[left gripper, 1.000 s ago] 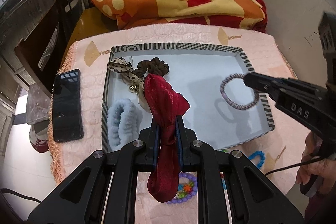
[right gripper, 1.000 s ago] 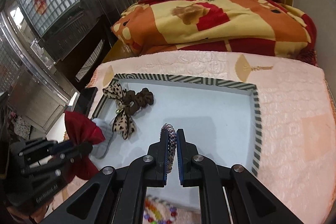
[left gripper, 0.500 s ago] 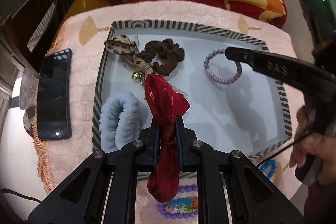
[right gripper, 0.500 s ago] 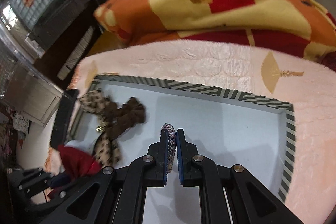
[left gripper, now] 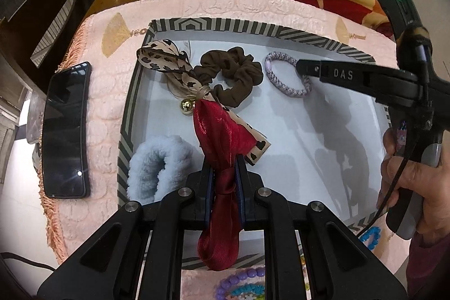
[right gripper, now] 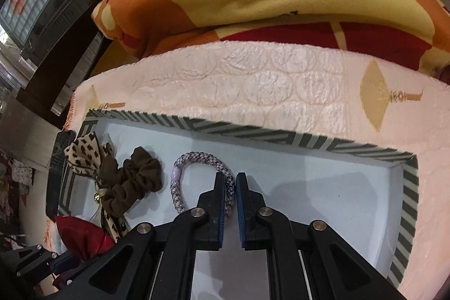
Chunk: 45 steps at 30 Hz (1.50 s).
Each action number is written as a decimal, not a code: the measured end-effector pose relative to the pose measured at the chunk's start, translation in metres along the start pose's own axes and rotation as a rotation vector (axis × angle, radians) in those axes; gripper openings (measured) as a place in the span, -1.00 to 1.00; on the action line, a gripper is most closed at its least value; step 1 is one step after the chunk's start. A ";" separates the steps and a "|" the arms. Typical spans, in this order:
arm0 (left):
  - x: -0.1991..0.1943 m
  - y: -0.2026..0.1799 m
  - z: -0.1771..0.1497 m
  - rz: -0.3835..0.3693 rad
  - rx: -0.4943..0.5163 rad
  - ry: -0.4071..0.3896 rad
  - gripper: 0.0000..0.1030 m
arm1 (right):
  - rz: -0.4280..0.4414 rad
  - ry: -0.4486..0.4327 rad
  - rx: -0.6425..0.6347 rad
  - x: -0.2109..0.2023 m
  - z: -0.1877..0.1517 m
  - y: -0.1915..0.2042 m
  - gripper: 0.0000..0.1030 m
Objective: Organize jewelry
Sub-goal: 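Carry the red bow and silver bracelet into the tray and open both grippers, then lift both open grippers out of the tray back over the bracelets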
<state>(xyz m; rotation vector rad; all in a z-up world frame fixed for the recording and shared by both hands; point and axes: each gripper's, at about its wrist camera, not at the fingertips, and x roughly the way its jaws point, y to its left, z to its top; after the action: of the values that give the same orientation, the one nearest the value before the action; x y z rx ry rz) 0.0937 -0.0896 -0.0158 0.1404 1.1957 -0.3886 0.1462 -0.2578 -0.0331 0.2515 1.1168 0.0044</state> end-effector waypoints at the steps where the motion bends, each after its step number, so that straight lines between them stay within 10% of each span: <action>1: 0.000 -0.001 0.000 0.003 0.002 -0.002 -0.75 | 0.000 0.005 0.005 0.001 0.001 -0.002 -0.84; 5: 0.001 -0.002 0.001 0.015 0.003 -0.008 -0.74 | -0.005 -0.009 0.014 -0.004 0.001 -0.005 -0.14; 11: 0.001 -0.002 0.002 0.015 -0.012 -0.008 -0.58 | 0.006 -0.027 0.007 -0.021 -0.004 -0.007 -0.14; 17: -0.010 -0.005 0.002 0.011 -0.009 -0.037 0.04 | 0.022 -0.057 0.030 -0.047 -0.013 -0.009 -0.14; 45: -0.072 0.013 -0.078 0.072 -0.070 -0.072 0.06 | 0.021 -0.150 0.076 -0.167 -0.142 -0.012 0.16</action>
<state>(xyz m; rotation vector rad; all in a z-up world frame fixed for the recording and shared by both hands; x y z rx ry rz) 0.0079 -0.0375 0.0211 0.1078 1.1283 -0.2856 -0.0553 -0.2626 0.0537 0.3259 0.9661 -0.0380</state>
